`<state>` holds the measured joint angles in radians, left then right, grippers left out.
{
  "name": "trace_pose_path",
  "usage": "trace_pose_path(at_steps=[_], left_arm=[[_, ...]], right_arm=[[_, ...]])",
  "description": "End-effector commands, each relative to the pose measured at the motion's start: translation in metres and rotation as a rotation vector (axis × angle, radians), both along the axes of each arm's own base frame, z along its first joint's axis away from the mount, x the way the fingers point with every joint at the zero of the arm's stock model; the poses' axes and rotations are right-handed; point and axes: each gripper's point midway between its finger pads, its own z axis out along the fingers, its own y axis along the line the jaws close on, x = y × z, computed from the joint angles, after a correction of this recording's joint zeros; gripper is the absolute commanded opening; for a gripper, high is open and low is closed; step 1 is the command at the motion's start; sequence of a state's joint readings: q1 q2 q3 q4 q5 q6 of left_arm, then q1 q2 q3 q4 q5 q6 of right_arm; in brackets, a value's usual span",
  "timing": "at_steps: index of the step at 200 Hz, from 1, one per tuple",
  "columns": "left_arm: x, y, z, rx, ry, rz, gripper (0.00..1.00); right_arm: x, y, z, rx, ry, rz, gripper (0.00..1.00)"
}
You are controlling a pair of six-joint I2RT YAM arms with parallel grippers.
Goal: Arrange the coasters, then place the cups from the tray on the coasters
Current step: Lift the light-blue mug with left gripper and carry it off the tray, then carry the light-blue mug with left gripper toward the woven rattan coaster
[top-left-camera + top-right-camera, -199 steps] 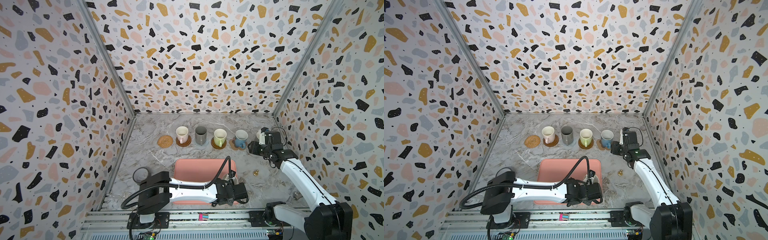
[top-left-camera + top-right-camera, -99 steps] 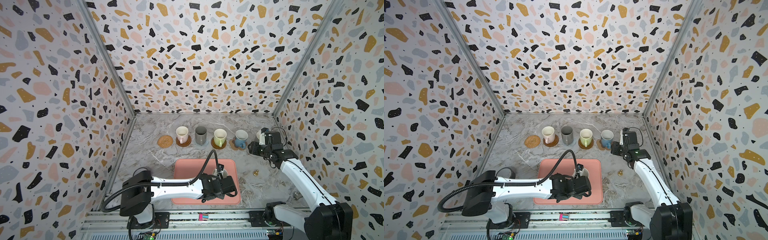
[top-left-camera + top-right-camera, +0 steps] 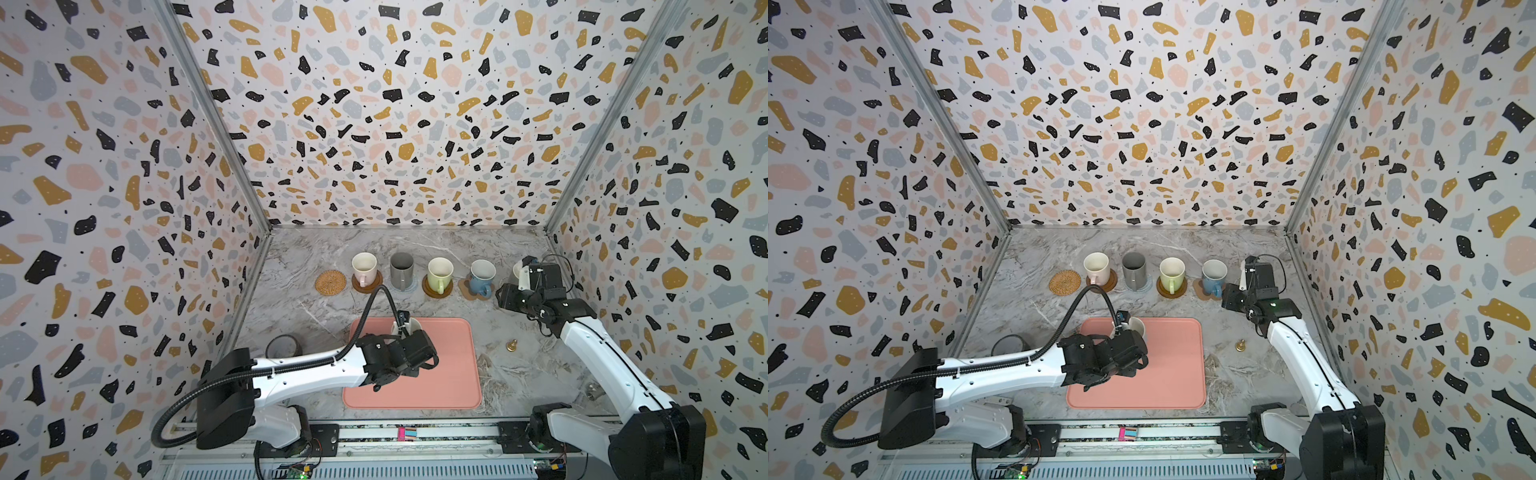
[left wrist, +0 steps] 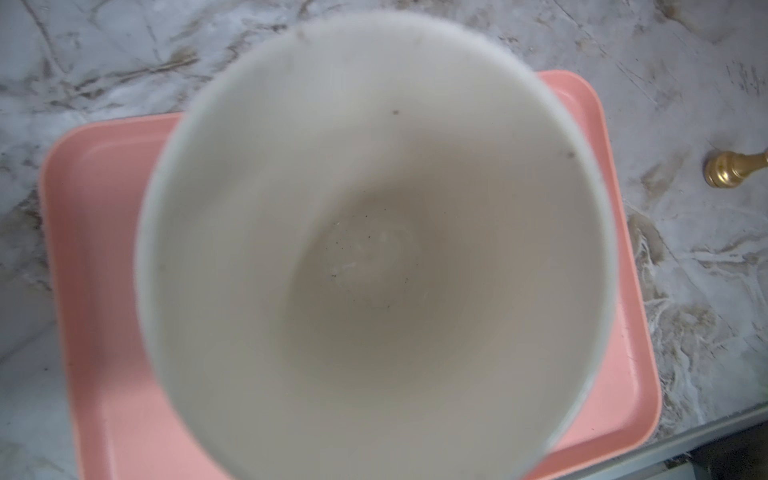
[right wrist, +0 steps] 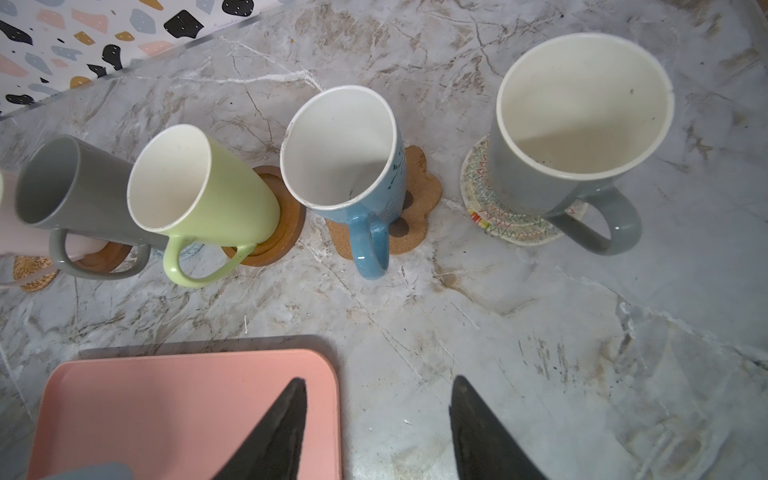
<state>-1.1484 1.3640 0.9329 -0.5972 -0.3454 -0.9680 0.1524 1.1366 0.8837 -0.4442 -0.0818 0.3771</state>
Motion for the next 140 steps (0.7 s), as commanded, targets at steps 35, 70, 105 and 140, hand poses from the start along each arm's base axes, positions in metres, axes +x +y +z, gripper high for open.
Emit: trace_pose_path(at_steps=[35, 70, 105, 140], left_arm=[[0.038, 0.042, 0.021, -0.025, -0.088, 0.084, 0.16], [0.056, 0.072, 0.027, 0.02, -0.111, 0.123, 0.16], [0.074, 0.095, 0.031, 0.04, -0.114, 0.156, 0.16], [0.093, 0.112, 0.035, 0.054, -0.12, 0.184, 0.16]], right_arm=[[-0.003, -0.005, 0.007, -0.009, -0.004, -0.02, 0.57], [-0.003, -0.007, 0.008, -0.018, -0.004, -0.027, 0.57], [-0.004, -0.008, 0.008, -0.016, 0.0, -0.035, 0.57], [-0.004, -0.009, 0.008, -0.026, 0.001, -0.038, 0.57]])
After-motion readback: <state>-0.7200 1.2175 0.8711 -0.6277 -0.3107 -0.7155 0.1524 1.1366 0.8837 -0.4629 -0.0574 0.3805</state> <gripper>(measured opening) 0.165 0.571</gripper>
